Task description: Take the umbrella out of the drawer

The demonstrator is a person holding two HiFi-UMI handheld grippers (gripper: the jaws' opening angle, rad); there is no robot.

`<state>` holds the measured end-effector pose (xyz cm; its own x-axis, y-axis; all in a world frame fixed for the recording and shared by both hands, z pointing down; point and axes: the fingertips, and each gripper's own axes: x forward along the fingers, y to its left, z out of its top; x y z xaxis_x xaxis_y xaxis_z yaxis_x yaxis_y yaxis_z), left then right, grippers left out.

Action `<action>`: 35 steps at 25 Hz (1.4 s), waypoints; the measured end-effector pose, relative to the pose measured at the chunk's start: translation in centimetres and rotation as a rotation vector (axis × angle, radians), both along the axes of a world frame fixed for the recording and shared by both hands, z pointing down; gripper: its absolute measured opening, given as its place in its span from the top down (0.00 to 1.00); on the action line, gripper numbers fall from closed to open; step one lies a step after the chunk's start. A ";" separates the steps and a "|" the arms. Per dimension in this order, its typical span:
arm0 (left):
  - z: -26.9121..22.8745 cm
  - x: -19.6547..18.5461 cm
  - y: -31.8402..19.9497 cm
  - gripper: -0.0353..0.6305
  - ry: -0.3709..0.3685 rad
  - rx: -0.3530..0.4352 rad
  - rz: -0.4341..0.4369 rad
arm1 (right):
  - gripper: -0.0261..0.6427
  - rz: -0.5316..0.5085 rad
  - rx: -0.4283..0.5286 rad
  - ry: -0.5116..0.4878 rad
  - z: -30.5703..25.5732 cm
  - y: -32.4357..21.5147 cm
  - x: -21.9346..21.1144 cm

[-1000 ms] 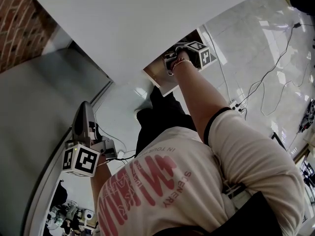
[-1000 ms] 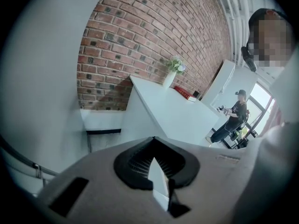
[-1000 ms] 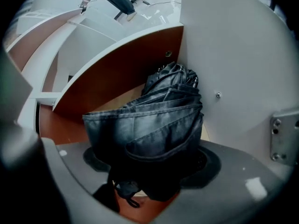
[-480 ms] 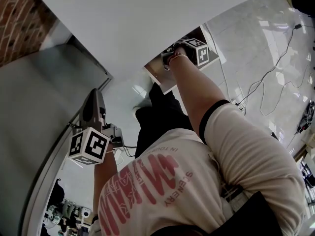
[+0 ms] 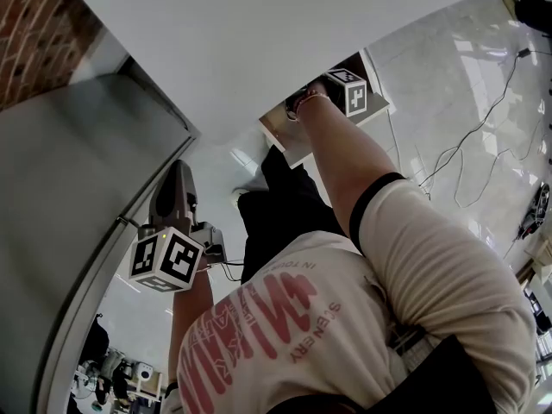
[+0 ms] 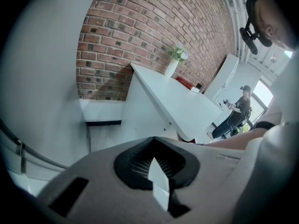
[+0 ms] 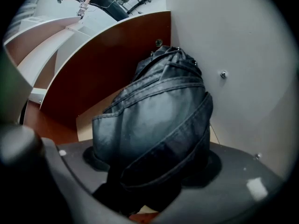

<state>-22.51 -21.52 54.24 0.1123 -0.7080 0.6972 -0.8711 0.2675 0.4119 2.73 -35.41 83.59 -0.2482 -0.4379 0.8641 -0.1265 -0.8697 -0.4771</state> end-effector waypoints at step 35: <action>-0.5 -0.2 2.3 0.94 0.031 0.071 -0.070 | 0.54 -0.218 0.057 0.068 -1.2 2.6 1.5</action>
